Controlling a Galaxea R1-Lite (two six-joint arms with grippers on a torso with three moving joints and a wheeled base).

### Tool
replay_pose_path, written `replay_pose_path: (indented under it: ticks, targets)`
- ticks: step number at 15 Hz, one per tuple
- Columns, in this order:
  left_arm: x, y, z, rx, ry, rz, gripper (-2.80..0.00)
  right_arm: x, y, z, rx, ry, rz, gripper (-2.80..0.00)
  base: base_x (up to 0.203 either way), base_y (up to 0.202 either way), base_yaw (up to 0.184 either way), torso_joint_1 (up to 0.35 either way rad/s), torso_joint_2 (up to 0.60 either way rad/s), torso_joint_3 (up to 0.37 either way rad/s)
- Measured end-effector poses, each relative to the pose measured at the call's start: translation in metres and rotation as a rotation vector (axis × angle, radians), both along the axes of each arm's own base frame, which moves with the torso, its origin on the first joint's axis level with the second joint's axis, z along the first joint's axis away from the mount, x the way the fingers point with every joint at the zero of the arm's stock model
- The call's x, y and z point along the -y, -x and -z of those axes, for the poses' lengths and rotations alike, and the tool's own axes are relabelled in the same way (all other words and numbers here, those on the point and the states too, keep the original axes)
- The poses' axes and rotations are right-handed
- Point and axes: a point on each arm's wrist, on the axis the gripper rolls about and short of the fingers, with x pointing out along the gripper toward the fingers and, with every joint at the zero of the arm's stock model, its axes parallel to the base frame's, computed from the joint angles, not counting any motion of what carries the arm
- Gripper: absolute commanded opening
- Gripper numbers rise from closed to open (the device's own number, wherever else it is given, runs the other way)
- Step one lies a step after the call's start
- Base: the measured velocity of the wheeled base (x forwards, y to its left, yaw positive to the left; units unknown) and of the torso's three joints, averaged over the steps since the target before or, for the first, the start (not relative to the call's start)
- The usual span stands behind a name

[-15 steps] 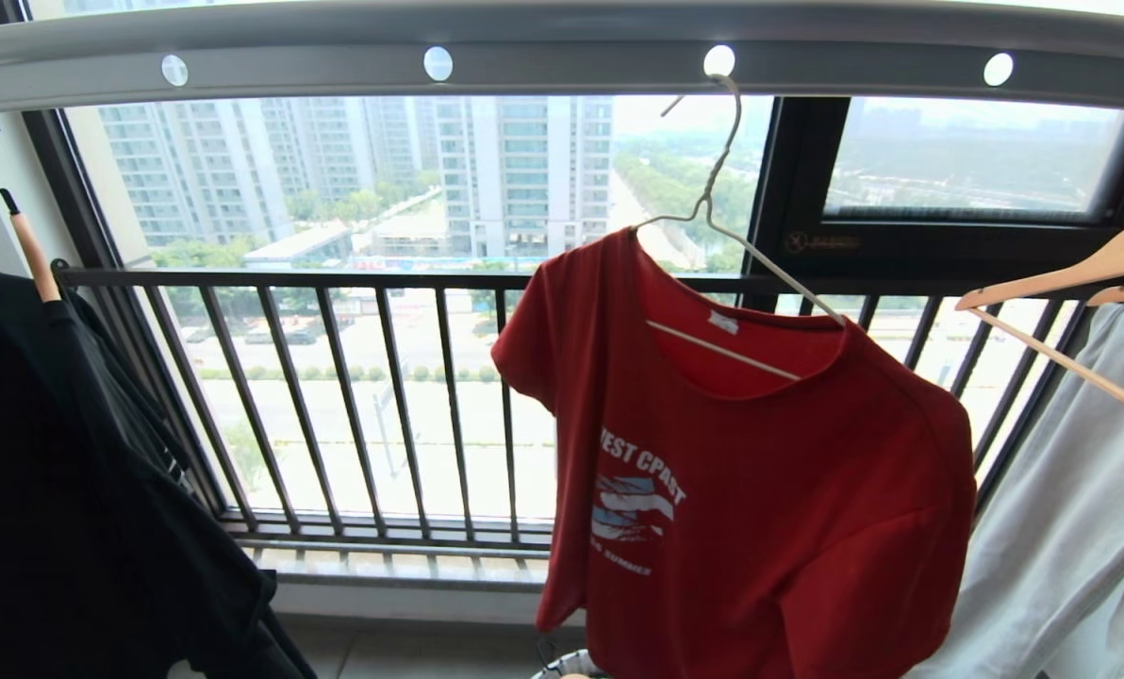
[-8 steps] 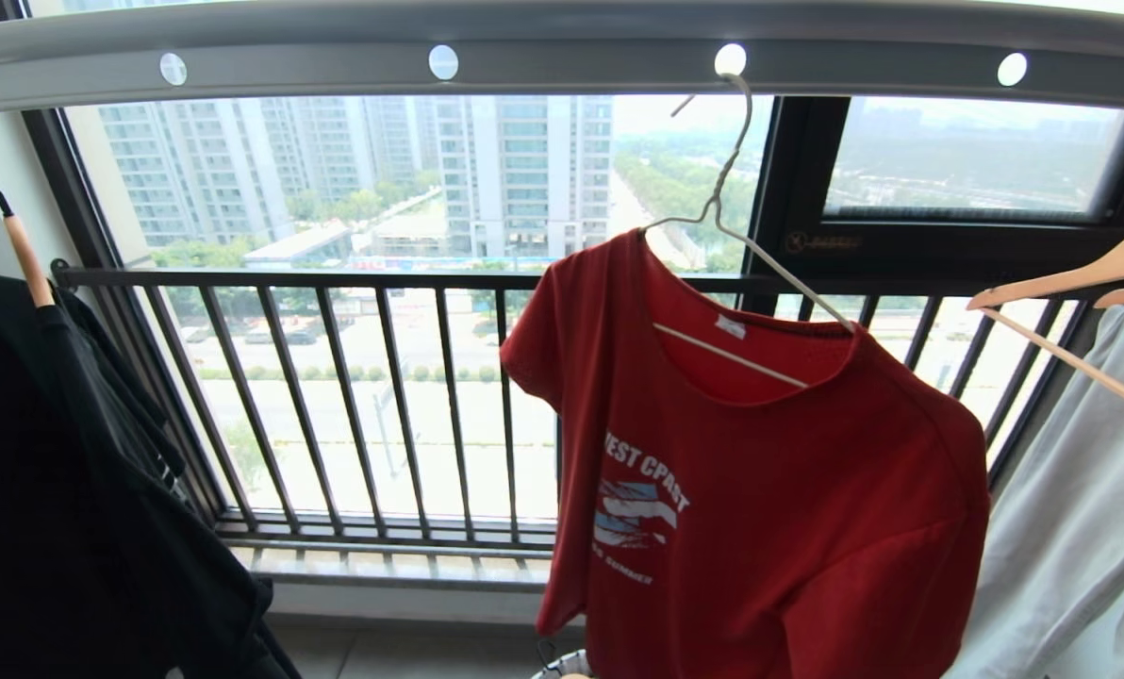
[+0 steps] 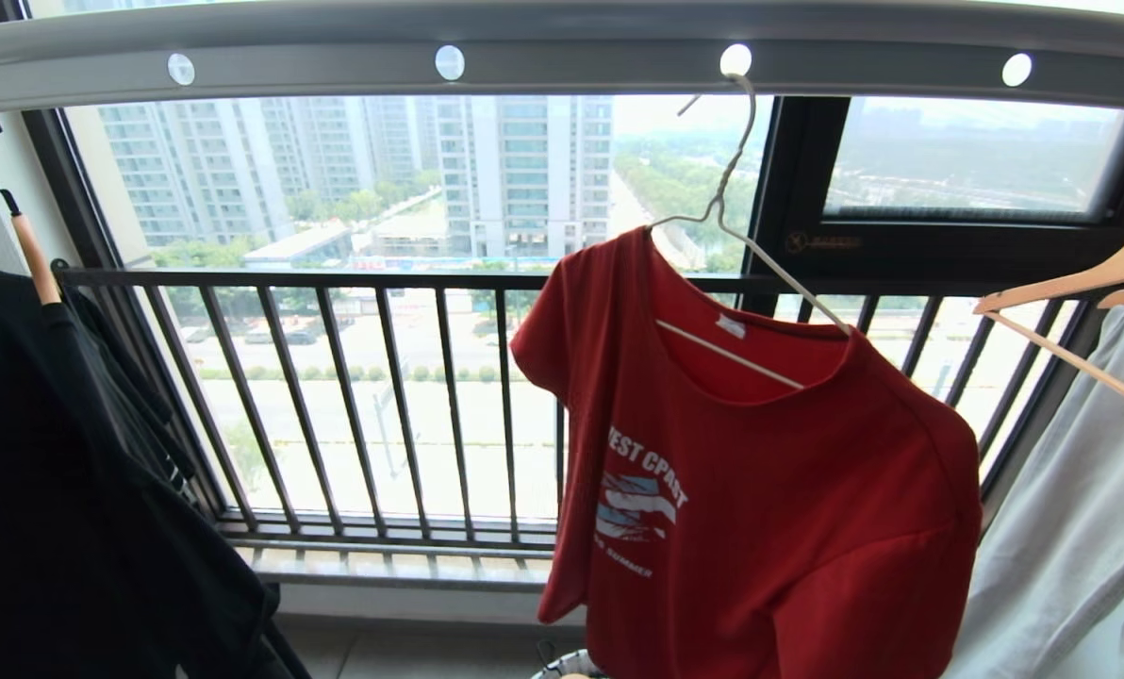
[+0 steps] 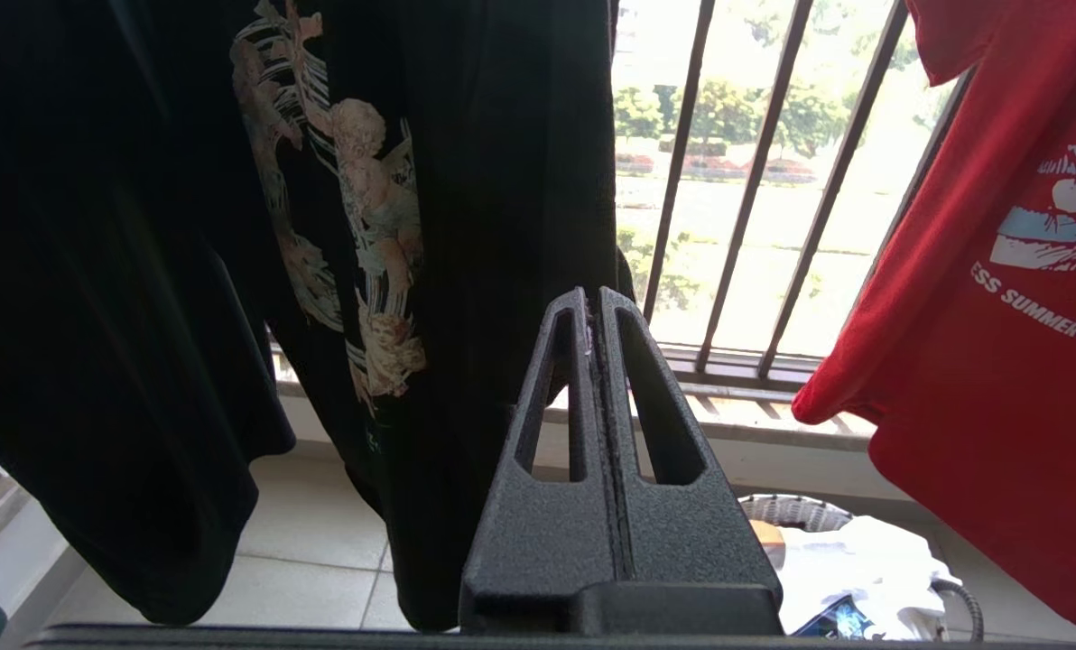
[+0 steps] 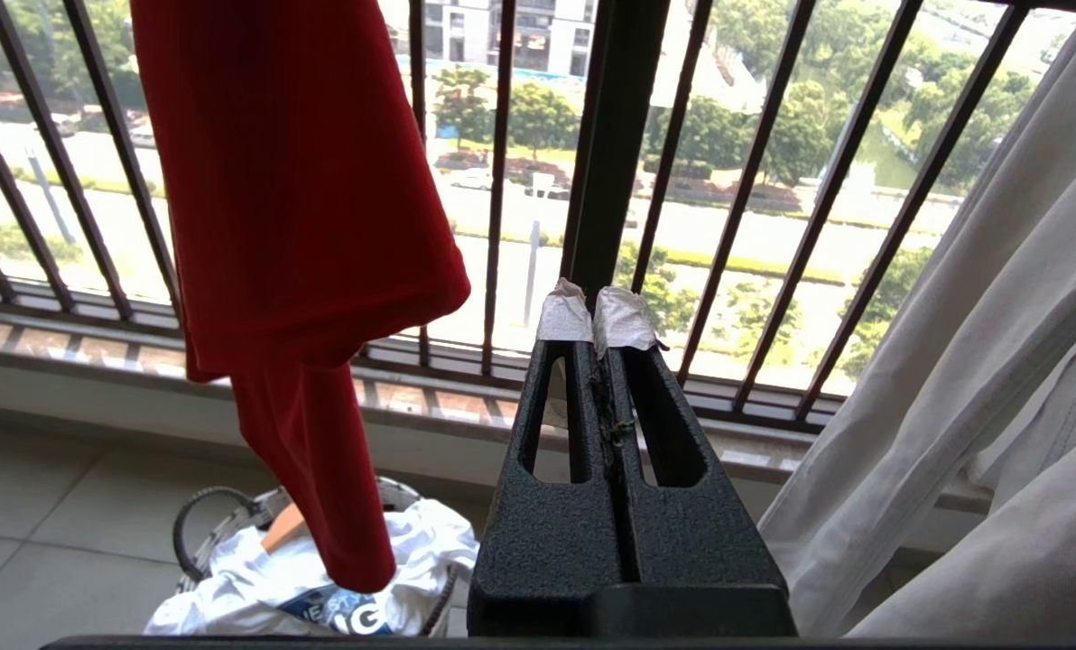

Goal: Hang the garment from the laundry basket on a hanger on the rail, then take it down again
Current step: Take the clothes off the clothes rack

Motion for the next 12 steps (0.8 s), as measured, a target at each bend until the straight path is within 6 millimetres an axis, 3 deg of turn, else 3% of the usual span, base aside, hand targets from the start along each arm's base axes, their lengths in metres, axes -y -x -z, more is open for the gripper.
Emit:
replay_pose_path:
  ticks: [12]
  targets:
    - [0.0000, 0.0000, 0.0000, 0.000, 0.001, 0.000, -2.80, 0.0003, 0.0000, 0.0002, -0.004, -0.025, 0.012, -2.80, 0.000, 0.000, 0.000, 0.000, 0.00, 0.000]
